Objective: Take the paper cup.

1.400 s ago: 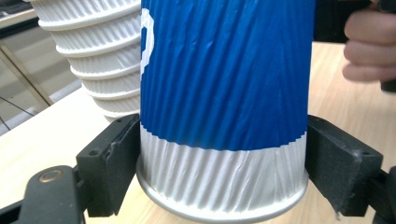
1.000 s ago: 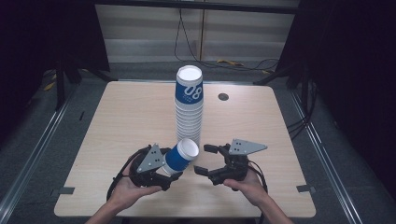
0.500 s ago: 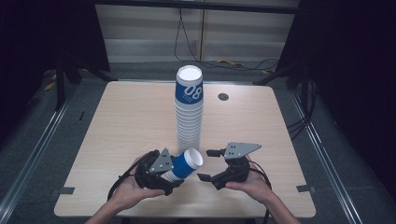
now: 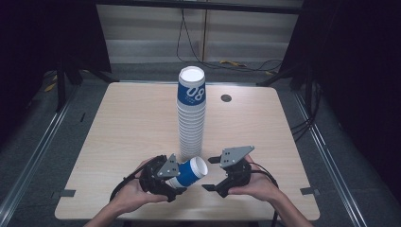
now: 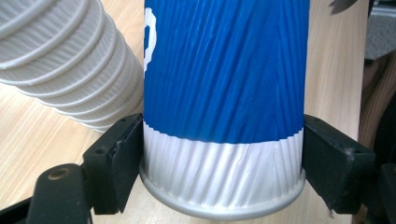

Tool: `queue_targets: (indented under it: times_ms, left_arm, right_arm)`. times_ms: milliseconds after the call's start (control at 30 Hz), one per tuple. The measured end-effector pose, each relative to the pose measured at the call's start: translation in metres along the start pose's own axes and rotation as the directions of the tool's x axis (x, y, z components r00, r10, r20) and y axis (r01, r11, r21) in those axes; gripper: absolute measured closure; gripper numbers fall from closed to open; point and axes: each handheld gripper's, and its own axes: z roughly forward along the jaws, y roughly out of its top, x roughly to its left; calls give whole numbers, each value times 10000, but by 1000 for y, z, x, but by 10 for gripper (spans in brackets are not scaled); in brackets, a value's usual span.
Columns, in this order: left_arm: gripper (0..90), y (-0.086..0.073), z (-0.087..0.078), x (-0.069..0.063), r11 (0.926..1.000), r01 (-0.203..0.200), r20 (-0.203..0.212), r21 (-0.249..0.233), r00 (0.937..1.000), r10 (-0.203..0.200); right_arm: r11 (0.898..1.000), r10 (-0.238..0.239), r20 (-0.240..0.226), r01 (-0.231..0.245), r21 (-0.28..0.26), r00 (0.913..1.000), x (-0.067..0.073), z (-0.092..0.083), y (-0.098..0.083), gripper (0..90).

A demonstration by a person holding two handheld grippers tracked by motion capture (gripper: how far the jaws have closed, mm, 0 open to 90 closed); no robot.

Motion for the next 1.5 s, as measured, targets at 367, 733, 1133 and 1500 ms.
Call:
queue_targets:
  times_ms: [367, 733, 1133, 1500]
  left_arm:
    - [202, 0, 7, -5, 9991, -261, 150, 329, 9996, 256]
    - [203, 3, 18, -11, 9929, -814, 674, 869, 9949, 756]
    - [202, 6, 23, -14, 9927, -800, 752, 899, 9945, 733]
    - [202, 8, 27, -16, 9887, -955, 959, 1155, 9918, 846]
  right_arm:
    - [9866, -761, -487, 823, 1410, 9959, -5, 2, 10, 157]
    - [9560, -1334, -1079, 1566, 2481, 9852, -2, 18, 14, 169]
    - [9296, -1668, -1348, 2013, 3086, 9767, -1, 26, 23, 176]
    - [9302, -1599, -1719, 2066, 3033, 9721, 2, 30, 23, 232]
